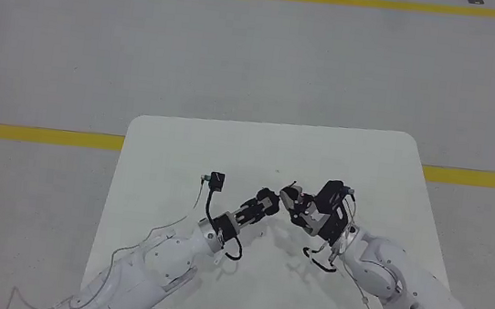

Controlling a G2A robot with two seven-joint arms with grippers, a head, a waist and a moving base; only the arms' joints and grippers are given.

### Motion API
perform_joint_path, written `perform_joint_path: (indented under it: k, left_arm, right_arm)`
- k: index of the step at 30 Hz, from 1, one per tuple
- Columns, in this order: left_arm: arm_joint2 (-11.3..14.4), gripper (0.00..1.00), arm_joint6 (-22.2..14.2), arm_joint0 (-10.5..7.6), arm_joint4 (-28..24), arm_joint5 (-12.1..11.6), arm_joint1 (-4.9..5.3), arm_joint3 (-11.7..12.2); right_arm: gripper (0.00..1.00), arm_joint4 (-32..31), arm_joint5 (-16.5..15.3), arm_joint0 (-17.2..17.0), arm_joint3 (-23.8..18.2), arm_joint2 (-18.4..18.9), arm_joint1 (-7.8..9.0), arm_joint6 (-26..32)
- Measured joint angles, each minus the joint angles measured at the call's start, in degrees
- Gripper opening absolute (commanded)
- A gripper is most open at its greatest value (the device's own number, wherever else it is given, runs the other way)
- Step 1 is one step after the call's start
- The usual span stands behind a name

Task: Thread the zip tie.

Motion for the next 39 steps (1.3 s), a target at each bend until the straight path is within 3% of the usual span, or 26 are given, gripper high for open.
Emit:
perform_joint_path:
  k: [4,5,7,8,9,10,22,32,35,39]
  left_arm:
    - [0.00,0.00,0.00,0.00,0.00,0.00,0.00,0.00]
    - [0.00,0.00,0.00,0.00,0.00,0.00,0.00,0.00]
    - [0.00,0.00,0.00,0.00,0.00,0.00,0.00,0.00]
    - [0.00,0.00,0.00,0.00,0.00,0.00,0.00,0.00]
    - [0.00,0.00,0.00,0.00,0.00,0.00,0.00,0.00]
    - [0.00,0.00,0.00,0.00,0.00,0.00,0.00,0.00]
    - [0.00,0.00,0.00,0.00,0.00,0.00,0.00,0.00]
    - [0.00,0.00,0.00,0.00,-0.01,0.00,0.00,0.00]
    - [-0.19,0.00,0.01,0.20,-1.35,0.18,-0.14,-0.17]
    - [-1.37,0.00,-1.32,0.89,-6.90,-0.01,-0.31,-1.16]
  right_arm:
    - [0.00,0.32,0.00,0.03,0.11,0.01,0.01,-0.14]
    - [0.09,0.37,0.00,0.03,0.13,0.02,0.01,-0.19]
    - [0.44,0.51,0.00,-0.02,0.18,0.10,0.03,-0.41]
    - [0.50,0.58,0.00,-0.06,0.20,0.16,0.03,-0.55]
    - [0.79,0.62,0.00,-0.14,0.21,0.25,0.04,-0.67]
    - [1.00,0.62,0.00,-0.19,0.22,0.33,0.05,-0.76]
    - [1.00,-1.13,0.00,-1.51,-0.16,2.74,0.36,-1.63]
    - [1.00,-5.32,0.00,-5.29,-1.36,9.09,1.97,-2.03]
    - [1.00,-6.56,0.00,-6.80,-1.77,11.04,2.64,-2.58]
    - [1.00,-8.35,0.00,-8.53,-1.96,13.25,3.39,-3.27]
